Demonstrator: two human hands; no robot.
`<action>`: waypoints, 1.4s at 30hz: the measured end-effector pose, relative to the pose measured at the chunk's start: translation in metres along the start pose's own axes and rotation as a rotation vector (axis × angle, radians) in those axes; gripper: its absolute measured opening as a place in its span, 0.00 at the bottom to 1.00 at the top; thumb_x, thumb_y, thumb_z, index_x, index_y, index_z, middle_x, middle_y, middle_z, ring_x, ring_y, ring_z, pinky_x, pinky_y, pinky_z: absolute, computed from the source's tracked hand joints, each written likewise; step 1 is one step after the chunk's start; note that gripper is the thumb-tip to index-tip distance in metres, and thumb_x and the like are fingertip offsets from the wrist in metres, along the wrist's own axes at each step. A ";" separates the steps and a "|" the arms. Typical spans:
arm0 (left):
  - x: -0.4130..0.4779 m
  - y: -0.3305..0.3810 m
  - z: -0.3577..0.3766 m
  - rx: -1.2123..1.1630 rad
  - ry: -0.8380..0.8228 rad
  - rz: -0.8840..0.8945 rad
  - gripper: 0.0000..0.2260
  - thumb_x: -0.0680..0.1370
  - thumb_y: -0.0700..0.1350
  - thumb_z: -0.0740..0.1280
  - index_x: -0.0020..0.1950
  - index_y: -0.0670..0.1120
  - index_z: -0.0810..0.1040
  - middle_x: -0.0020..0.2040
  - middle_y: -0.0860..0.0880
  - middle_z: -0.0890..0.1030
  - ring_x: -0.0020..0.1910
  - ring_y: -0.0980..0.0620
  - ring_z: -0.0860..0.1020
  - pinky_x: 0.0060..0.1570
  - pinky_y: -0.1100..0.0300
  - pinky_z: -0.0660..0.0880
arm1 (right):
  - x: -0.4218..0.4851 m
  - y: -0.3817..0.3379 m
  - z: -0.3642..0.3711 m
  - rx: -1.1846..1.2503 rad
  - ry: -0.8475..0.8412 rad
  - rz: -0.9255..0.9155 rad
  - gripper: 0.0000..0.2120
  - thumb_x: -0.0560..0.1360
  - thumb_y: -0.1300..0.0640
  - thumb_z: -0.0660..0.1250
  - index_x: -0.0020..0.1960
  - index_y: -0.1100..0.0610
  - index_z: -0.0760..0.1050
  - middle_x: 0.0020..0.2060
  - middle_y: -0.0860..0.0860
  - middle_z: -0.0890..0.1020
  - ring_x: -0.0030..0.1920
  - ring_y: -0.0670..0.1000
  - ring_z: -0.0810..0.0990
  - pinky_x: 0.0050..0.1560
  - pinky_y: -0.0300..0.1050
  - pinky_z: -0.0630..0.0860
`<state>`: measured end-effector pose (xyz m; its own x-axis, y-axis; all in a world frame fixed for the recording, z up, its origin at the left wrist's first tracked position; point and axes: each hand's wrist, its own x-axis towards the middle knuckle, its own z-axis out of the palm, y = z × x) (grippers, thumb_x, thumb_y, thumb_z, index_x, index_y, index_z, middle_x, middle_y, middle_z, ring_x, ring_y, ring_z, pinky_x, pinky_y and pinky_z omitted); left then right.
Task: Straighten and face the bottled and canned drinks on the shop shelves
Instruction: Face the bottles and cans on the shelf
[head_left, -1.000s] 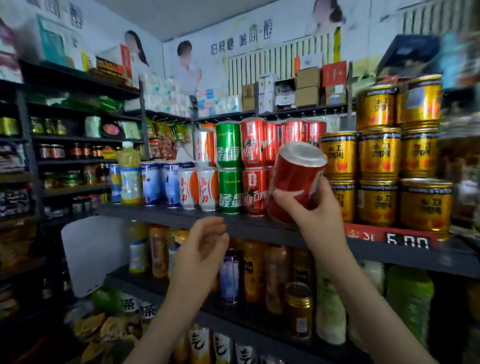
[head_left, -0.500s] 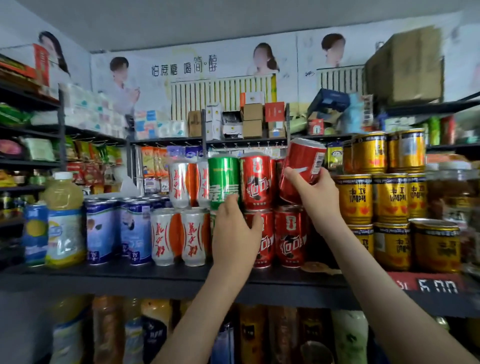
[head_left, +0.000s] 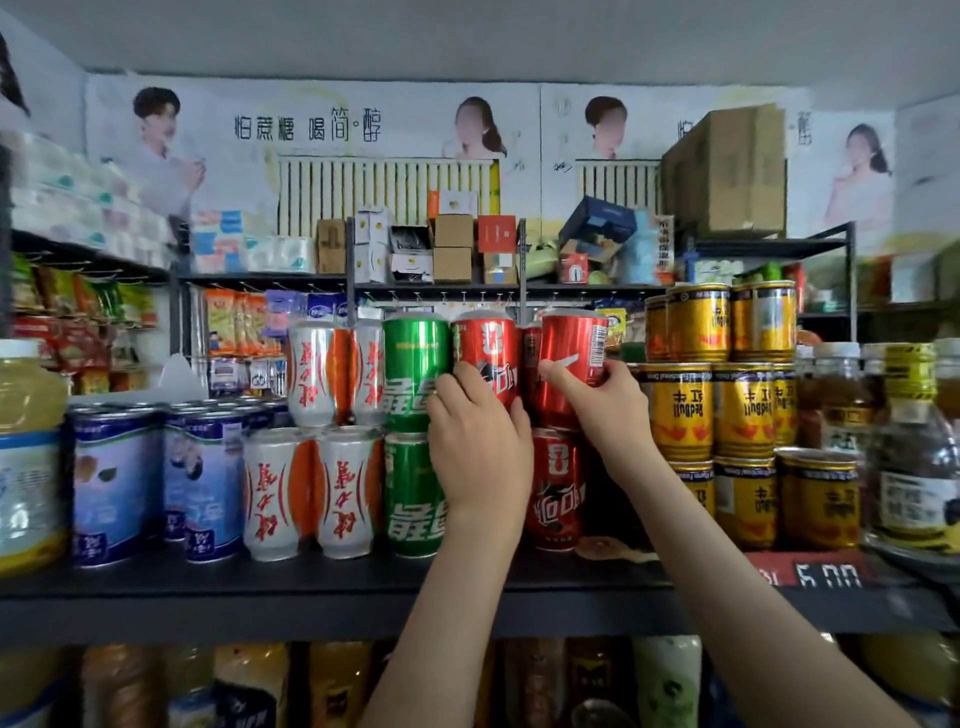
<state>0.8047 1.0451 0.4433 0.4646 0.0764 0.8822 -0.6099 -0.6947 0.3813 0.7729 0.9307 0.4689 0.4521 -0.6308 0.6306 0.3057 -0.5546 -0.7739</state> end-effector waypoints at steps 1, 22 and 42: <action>0.001 0.001 0.002 0.011 0.031 0.018 0.29 0.68 0.51 0.75 0.60 0.35 0.73 0.51 0.38 0.77 0.48 0.42 0.78 0.42 0.53 0.78 | 0.001 0.000 0.001 -0.002 -0.002 0.004 0.33 0.66 0.39 0.73 0.63 0.54 0.69 0.53 0.49 0.80 0.49 0.48 0.80 0.48 0.43 0.78; -0.006 0.008 0.018 -0.152 -0.013 -0.046 0.32 0.75 0.45 0.69 0.74 0.37 0.58 0.68 0.39 0.67 0.65 0.42 0.65 0.66 0.50 0.65 | -0.007 0.000 -0.004 0.010 -0.208 -0.055 0.31 0.70 0.43 0.72 0.68 0.52 0.65 0.57 0.48 0.77 0.55 0.49 0.78 0.49 0.42 0.75; -0.008 -0.003 0.017 -0.239 -0.047 -0.039 0.33 0.77 0.46 0.67 0.76 0.38 0.54 0.72 0.40 0.62 0.71 0.44 0.60 0.70 0.51 0.60 | -0.017 -0.005 -0.008 -0.056 -0.249 -0.083 0.36 0.72 0.49 0.72 0.74 0.53 0.58 0.52 0.43 0.70 0.47 0.41 0.70 0.38 0.29 0.67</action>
<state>0.8135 1.0345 0.4304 0.5165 0.0621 0.8540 -0.7233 -0.5022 0.4740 0.7566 0.9396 0.4629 0.6215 -0.4329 0.6530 0.3065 -0.6327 -0.7112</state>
